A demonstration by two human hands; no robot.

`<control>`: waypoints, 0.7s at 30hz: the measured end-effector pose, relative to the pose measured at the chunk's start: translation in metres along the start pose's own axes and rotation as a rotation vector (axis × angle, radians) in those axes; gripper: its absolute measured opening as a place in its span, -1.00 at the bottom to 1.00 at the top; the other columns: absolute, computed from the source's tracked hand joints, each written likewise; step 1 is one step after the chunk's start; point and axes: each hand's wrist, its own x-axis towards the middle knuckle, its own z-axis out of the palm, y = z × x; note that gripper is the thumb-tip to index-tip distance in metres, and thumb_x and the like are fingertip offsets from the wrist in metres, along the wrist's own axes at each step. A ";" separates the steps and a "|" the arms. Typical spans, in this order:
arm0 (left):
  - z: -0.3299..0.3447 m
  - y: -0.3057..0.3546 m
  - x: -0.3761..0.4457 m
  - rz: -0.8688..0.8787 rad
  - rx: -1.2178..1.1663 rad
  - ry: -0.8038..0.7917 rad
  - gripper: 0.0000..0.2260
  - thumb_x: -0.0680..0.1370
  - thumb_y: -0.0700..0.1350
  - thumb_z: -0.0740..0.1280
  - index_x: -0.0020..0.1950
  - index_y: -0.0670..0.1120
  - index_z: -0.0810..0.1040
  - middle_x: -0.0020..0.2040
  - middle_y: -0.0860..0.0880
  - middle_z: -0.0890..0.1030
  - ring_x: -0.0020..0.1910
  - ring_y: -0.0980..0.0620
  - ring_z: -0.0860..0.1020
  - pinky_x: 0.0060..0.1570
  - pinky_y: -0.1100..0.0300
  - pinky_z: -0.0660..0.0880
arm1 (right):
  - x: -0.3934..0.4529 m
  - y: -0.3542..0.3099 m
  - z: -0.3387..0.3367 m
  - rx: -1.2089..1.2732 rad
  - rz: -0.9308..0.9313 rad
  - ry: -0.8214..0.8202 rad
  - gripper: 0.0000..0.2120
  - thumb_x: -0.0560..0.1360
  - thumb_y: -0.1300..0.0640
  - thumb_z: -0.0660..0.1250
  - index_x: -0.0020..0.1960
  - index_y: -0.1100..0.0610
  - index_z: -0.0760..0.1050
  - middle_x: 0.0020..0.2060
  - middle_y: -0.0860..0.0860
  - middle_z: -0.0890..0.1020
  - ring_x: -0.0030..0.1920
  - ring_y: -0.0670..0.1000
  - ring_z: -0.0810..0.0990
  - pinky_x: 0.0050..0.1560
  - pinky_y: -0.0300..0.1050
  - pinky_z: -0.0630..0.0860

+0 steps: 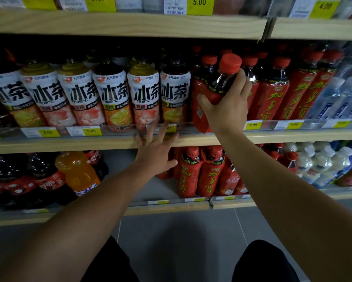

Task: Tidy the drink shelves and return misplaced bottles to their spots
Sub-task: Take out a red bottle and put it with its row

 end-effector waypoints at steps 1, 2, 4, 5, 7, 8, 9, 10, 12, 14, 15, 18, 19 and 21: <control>0.000 0.000 0.000 0.003 0.005 0.001 -0.18 0.42 0.36 0.35 0.57 0.23 0.03 0.60 0.01 -0.21 0.54 -0.21 -0.30 0.34 -0.55 0.03 | -0.001 0.002 0.000 0.015 -0.001 -0.022 -0.01 0.30 -0.13 0.50 0.55 0.08 0.06 0.42 0.09 0.27 0.30 0.18 0.44 0.16 0.24 0.52; 0.001 0.000 0.000 0.003 0.011 0.000 -0.18 0.42 0.36 0.35 0.57 0.22 0.04 0.59 0.01 -0.21 0.54 -0.22 -0.30 0.34 -0.55 0.03 | -0.001 0.004 -0.001 0.024 -0.004 -0.044 0.02 0.27 -0.10 0.52 0.56 0.09 0.04 0.41 0.11 0.26 0.30 0.18 0.43 0.17 0.24 0.52; 0.002 0.000 0.001 -0.002 0.022 -0.002 -0.17 0.41 0.37 0.35 0.57 0.22 0.04 0.59 -0.01 -0.21 0.54 -0.23 -0.30 0.34 -0.54 0.04 | -0.001 0.008 -0.005 0.033 -0.016 -0.090 0.06 0.24 -0.02 0.54 0.56 0.10 0.01 0.41 0.13 0.24 0.30 0.18 0.41 0.20 0.23 0.50; 0.002 0.000 0.000 -0.003 0.026 -0.002 -0.16 0.41 0.38 0.35 0.57 0.22 0.04 0.60 -0.02 -0.20 0.54 -0.23 -0.29 0.34 -0.54 0.04 | 0.000 0.009 -0.007 0.032 -0.019 -0.115 0.07 0.24 0.00 0.55 0.57 0.10 0.00 0.41 0.13 0.23 0.31 0.17 0.39 0.21 0.21 0.50; 0.001 0.001 0.001 -0.002 0.029 0.004 -0.15 0.40 0.39 0.35 0.57 0.22 0.04 0.60 -0.02 -0.19 0.54 -0.23 -0.29 0.34 -0.54 0.05 | 0.003 0.010 -0.012 0.022 -0.026 -0.161 0.09 0.26 0.01 0.57 0.58 0.09 -0.03 0.41 0.12 0.23 0.33 0.15 0.37 0.21 0.15 0.49; 0.001 0.001 0.001 -0.001 0.029 0.003 -0.15 0.39 0.39 0.36 0.57 0.23 0.04 0.60 -0.02 -0.20 0.54 -0.22 -0.28 0.34 -0.54 0.05 | 0.004 0.010 -0.014 0.013 -0.028 -0.175 0.09 0.26 0.00 0.58 0.58 0.07 -0.03 0.40 0.10 0.24 0.33 0.14 0.38 0.20 0.13 0.48; 0.000 0.000 0.000 0.001 0.028 0.000 -0.14 0.38 0.39 0.37 0.57 0.23 0.04 0.60 -0.02 -0.20 0.54 -0.22 -0.28 0.34 -0.54 0.04 | 0.006 0.010 -0.015 0.006 -0.026 -0.179 0.08 0.27 -0.03 0.58 0.57 0.04 -0.02 0.40 0.09 0.26 0.32 0.13 0.39 0.20 0.12 0.46; 0.000 0.000 0.000 0.002 0.027 -0.002 -0.13 0.37 0.39 0.37 0.57 0.24 0.04 0.60 -0.01 -0.20 0.54 -0.22 -0.28 0.34 -0.54 0.04 | 0.007 0.010 -0.016 0.002 -0.020 -0.174 0.08 0.26 -0.05 0.59 0.57 0.02 0.00 0.39 0.07 0.28 0.32 0.12 0.40 0.22 0.14 0.46; -0.001 0.000 -0.001 0.001 0.027 -0.008 -0.11 0.36 0.40 0.38 0.56 0.24 0.04 0.60 -0.01 -0.19 0.54 -0.23 -0.27 0.33 -0.54 0.03 | 0.009 0.008 -0.017 0.007 0.002 -0.148 0.08 0.23 -0.06 0.60 0.56 0.00 0.03 0.39 0.05 0.29 0.32 0.12 0.42 0.24 0.18 0.47; -0.001 0.000 -0.001 -0.002 0.023 -0.010 -0.10 0.35 0.40 0.38 0.57 0.24 0.03 0.60 -0.01 -0.21 0.54 -0.23 -0.28 0.32 -0.56 0.02 | 0.011 0.007 -0.016 0.018 0.011 -0.117 0.08 0.22 -0.07 0.60 0.56 0.01 0.05 0.40 0.04 0.29 0.31 0.11 0.43 0.23 0.16 0.47; -0.001 0.000 -0.001 -0.005 0.018 -0.014 -0.10 0.35 0.39 0.38 0.56 0.24 0.02 0.59 0.00 -0.22 0.54 -0.22 -0.30 0.32 -0.56 0.00 | 0.013 0.006 -0.016 0.022 0.010 -0.114 0.08 0.22 -0.06 0.60 0.56 0.02 0.05 0.40 0.04 0.29 0.31 0.10 0.43 0.22 0.11 0.46; -0.002 0.001 -0.001 -0.004 0.014 -0.021 -0.10 0.36 0.38 0.39 0.56 0.25 0.00 0.59 0.01 -0.23 0.53 -0.22 -0.31 0.32 -0.55 -0.03 | 0.017 0.005 -0.014 0.019 0.005 -0.125 0.06 0.25 -0.03 0.60 0.56 0.02 0.05 0.41 0.04 0.27 0.32 0.09 0.39 0.15 -0.02 0.35; -0.003 0.001 -0.001 -0.003 0.013 -0.019 -0.10 0.35 0.37 0.40 0.57 0.25 0.01 0.59 0.01 -0.23 0.53 -0.22 -0.31 0.32 -0.55 -0.03 | 0.019 0.004 -0.013 0.019 0.005 -0.124 0.05 0.26 -0.03 0.60 0.56 0.03 0.05 0.42 0.05 0.27 0.32 0.10 0.39 0.16 0.00 0.36; -0.004 0.001 -0.001 -0.001 0.013 -0.015 -0.10 0.35 0.36 0.41 0.57 0.25 0.02 0.59 0.01 -0.22 0.54 -0.22 -0.30 0.33 -0.55 -0.01 | 0.020 0.002 -0.008 0.024 0.009 -0.118 0.04 0.27 -0.02 0.59 0.56 0.04 0.05 0.41 0.06 0.27 0.31 0.12 0.41 0.17 0.02 0.39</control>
